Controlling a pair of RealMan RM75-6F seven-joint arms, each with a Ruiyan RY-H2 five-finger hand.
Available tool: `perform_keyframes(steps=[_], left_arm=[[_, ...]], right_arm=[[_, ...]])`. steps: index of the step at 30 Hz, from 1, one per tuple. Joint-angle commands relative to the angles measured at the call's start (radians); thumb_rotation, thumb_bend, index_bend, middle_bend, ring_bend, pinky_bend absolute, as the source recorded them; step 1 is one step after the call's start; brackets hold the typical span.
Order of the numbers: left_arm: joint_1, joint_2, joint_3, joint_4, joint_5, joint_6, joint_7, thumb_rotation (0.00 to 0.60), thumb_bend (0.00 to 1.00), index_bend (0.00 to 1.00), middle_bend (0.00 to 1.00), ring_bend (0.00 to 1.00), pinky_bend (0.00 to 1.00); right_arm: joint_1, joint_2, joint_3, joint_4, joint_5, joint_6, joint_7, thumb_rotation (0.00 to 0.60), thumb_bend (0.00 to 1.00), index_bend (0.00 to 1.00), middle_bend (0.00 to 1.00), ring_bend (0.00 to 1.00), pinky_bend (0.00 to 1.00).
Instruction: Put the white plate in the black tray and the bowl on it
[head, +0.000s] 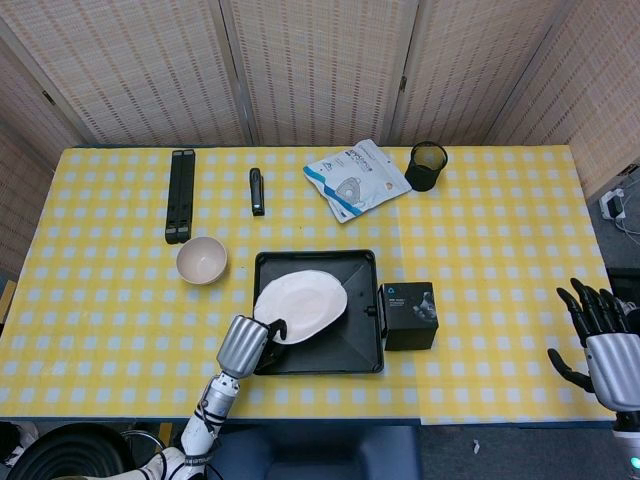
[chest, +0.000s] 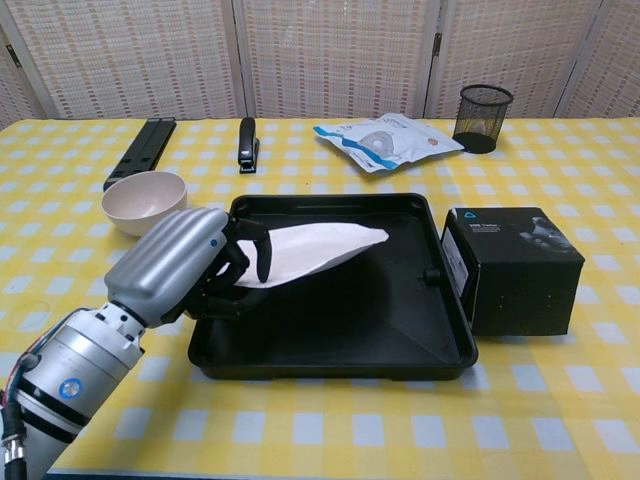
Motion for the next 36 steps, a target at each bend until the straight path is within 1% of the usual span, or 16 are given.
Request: perform_keyframes(steps=[1,2,5,8,11,14,19,22,25,28,30,32,34,36], left_arm=[[-0.010,-0.007,0.004,0.014,-0.015,-0.022,-0.019,0.600,0.49,0.53,1.00,1.00,1.00],[-0.012,-0.003,0.008,0.009,-0.021,-0.033,-0.029,0.600,0.47,0.45,1.00,1.00,1.00],[-0.015,0.013,0.018,-0.018,-0.026,-0.043,-0.036,0.600,0.41,0.30,1.00,1.00,1.00],[-0.014,0.031,0.032,-0.057,-0.022,-0.040,-0.024,0.600,0.34,0.23,1.00,1.00,1.00],[-0.011,0.054,0.040,-0.104,-0.025,-0.041,0.007,0.600,0.30,0.20,1.00,1.00,1.00],[-0.006,0.088,0.054,-0.177,-0.034,-0.059,0.013,0.600,0.26,0.19,1.00,1.00,1.00],[0.004,0.142,0.069,-0.268,-0.031,-0.049,0.036,0.600,0.24,0.18,1.00,1.00,1.00],[0.013,0.188,0.078,-0.348,-0.044,-0.060,0.044,0.600,0.22,0.18,1.00,1.00,1.00],[0.020,0.229,0.081,-0.405,-0.052,-0.062,0.073,0.600,0.20,0.18,1.00,1.00,1.00],[0.040,0.277,0.072,-0.443,-0.058,-0.027,0.097,0.600,0.20,0.19,1.00,1.00,1.00],[0.050,0.305,0.059,-0.449,-0.073,-0.015,0.097,0.600,0.21,0.23,1.00,1.00,1.00],[0.056,0.334,0.035,-0.435,-0.107,-0.019,0.104,0.600,0.21,0.30,1.00,1.00,1.00],[0.057,0.353,0.010,-0.416,-0.145,-0.033,0.107,0.600,0.23,0.33,1.00,1.00,1.00],[0.054,0.368,-0.018,-0.385,-0.184,-0.050,0.095,0.600,0.27,0.36,1.00,1.00,1.00]], right_arm=[[0.000,0.000,0.002,-0.001,0.003,-0.002,0.000,0.600,0.33,0.00,0.00,0.00,0.00],[0.000,-0.001,0.002,-0.001,0.003,-0.001,0.000,0.600,0.33,0.00,0.00,0.00,0.00],[-0.002,-0.001,0.005,-0.002,0.005,0.004,0.002,0.600,0.33,0.00,0.00,0.00,0.00],[-0.005,0.001,0.005,-0.002,0.002,0.008,0.008,0.600,0.33,0.00,0.00,0.00,0.00],[-0.007,0.006,0.002,-0.001,-0.008,0.014,0.025,0.600,0.33,0.00,0.00,0.00,0.00],[-0.012,0.009,0.003,0.002,-0.014,0.026,0.029,0.600,0.33,0.00,0.00,0.00,0.00],[-0.024,0.016,0.004,0.008,-0.027,0.059,0.055,0.600,0.33,0.00,0.00,0.00,0.00],[-0.029,0.020,0.006,0.011,-0.031,0.070,0.069,0.600,0.33,0.00,0.00,0.00,0.00],[-0.031,0.020,0.003,0.011,-0.037,0.073,0.072,0.600,0.33,0.00,0.00,0.00,0.00],[-0.030,0.020,-0.004,0.012,-0.053,0.071,0.070,0.600,0.33,0.00,0.00,0.00,0.00],[-0.027,0.018,-0.007,0.013,-0.058,0.065,0.067,0.600,0.33,0.00,0.00,0.00,0.00],[-0.021,0.017,-0.010,0.012,-0.061,0.052,0.060,0.600,0.33,0.00,0.00,0.00,0.00],[-0.017,0.015,-0.012,0.011,-0.063,0.044,0.054,0.600,0.33,0.00,0.00,0.00,0.00],[-0.015,0.013,-0.013,0.010,-0.065,0.037,0.044,0.600,0.33,0.00,0.00,0.00,0.00]])
